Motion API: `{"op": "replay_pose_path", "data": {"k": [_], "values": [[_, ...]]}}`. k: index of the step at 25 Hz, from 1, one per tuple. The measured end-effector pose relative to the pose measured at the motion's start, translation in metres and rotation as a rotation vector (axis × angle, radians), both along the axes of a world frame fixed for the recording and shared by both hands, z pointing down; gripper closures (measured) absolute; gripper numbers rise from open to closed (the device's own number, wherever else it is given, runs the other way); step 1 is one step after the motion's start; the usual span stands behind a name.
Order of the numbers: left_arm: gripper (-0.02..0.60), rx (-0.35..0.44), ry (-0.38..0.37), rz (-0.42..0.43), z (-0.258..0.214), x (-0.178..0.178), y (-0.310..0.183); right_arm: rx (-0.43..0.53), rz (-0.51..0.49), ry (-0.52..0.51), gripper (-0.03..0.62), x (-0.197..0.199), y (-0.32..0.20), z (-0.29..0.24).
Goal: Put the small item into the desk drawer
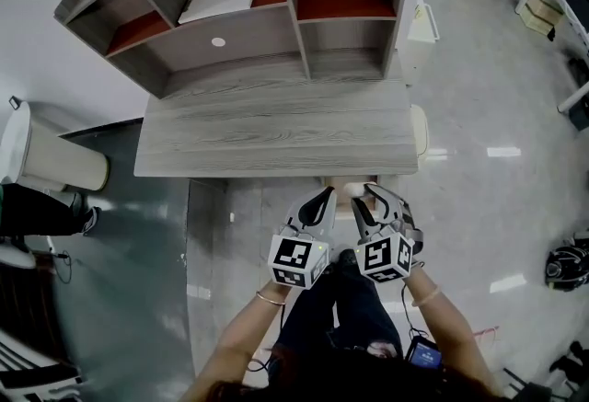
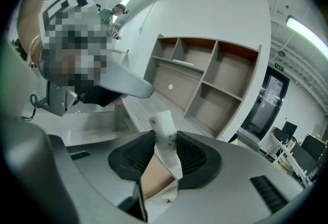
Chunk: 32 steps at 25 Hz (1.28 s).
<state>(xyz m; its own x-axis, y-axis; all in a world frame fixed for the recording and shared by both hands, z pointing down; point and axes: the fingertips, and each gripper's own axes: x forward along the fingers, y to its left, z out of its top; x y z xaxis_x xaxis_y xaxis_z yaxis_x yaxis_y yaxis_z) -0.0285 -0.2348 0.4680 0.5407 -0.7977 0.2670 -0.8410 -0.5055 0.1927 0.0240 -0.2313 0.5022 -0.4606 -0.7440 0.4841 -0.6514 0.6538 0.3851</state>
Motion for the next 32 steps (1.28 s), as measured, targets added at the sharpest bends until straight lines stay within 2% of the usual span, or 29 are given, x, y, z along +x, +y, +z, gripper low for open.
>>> {"op": "replay_pose_path", "data": {"k": [7, 17, 32], "values": [[0.566, -0.039, 0.031, -0.004, 0.023, 0.0, 0.0, -0.019, -0.006, 0.031, 0.465, 0.005, -0.006, 0.029], [0.566, -0.083, -0.004, 0.019, 0.071, 0.005, 0.003, -0.043, -0.043, 0.084, 0.465, 0.004, -0.012, 0.072], [0.566, -0.133, 0.011, 0.032, 0.123, 0.007, -0.001, -0.092, -0.079, 0.167, 0.465, 0.004, -0.015, 0.141]]}}
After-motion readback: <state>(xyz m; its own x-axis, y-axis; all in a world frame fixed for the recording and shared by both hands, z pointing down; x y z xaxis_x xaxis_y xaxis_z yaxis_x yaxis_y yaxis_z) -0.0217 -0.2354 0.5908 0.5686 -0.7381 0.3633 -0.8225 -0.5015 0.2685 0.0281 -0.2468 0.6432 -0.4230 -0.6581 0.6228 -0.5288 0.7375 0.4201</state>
